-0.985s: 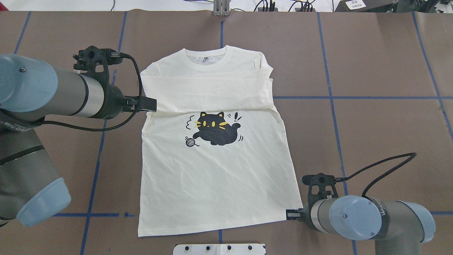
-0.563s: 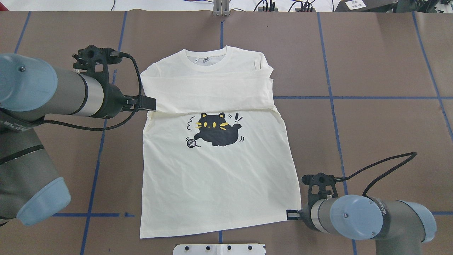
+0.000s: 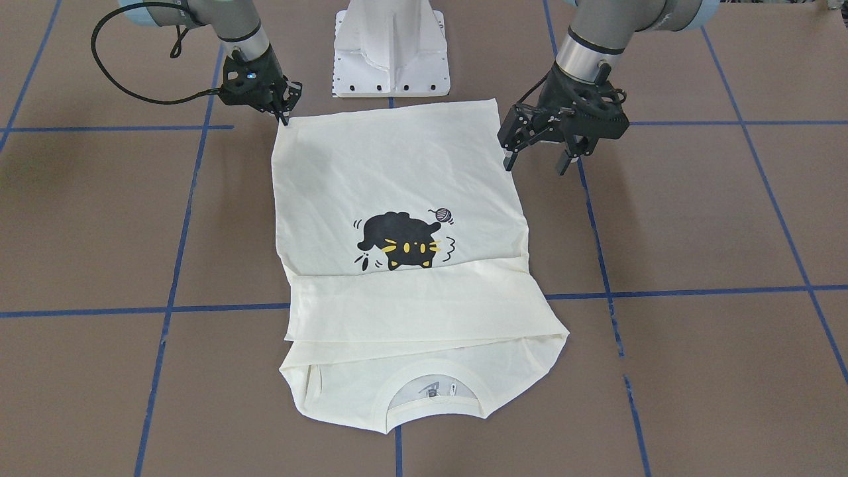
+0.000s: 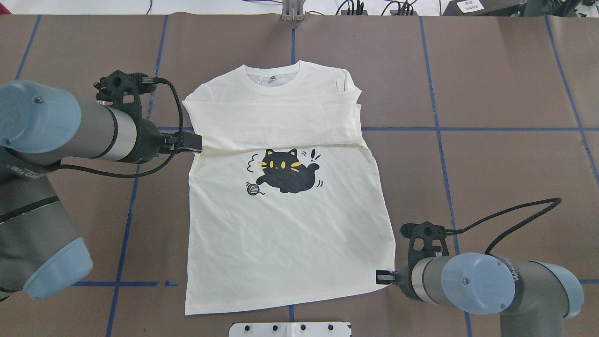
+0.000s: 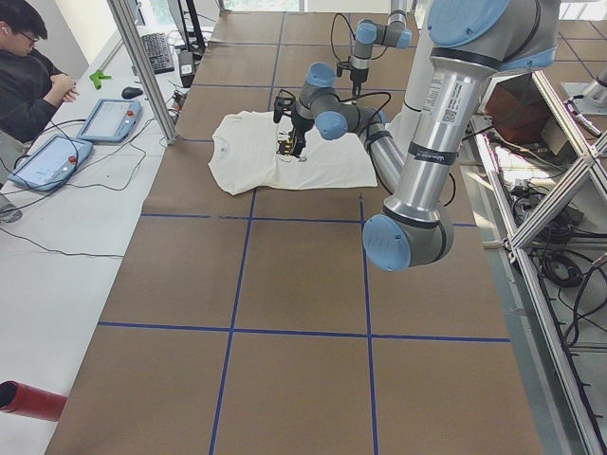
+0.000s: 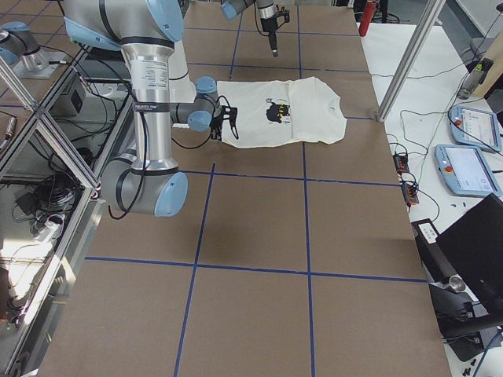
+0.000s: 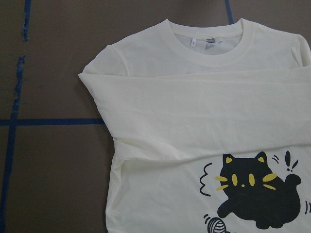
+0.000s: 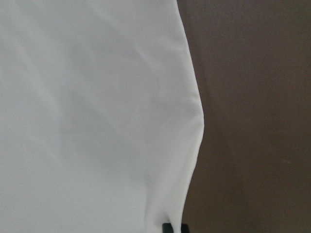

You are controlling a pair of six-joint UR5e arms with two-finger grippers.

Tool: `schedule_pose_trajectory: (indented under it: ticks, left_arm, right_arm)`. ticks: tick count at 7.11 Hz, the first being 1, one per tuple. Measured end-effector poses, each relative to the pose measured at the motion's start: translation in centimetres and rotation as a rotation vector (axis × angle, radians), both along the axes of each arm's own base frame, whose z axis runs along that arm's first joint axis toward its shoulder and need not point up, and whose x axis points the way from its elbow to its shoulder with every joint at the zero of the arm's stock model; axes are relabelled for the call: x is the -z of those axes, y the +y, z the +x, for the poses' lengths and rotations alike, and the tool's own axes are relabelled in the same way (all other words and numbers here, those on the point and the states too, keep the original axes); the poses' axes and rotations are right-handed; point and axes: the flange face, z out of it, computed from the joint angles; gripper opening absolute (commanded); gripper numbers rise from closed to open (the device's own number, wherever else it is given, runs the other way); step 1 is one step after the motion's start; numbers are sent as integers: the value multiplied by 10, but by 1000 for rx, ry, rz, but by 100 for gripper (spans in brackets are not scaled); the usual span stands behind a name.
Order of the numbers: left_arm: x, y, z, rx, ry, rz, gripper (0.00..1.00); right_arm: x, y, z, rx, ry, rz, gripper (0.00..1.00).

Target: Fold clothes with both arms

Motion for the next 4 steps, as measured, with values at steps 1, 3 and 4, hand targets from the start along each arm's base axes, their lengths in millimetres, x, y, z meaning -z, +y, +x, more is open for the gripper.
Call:
schedule_pose_trajectory:
  ticks: [1, 3, 4]
  left_arm:
    - [-13, 28, 22, 16, 40, -128, 97]
    - [-38, 97, 71, 53, 39, -328, 96]
    - [-54, 128, 88, 68, 9, -396, 96]
  right_arm:
    - [9, -7, 6, -19, -22, -3, 0]
    - [21, -16, 15, -39, -50, -5, 0]
    - [27, -19, 19, -41, -64, -8, 0]
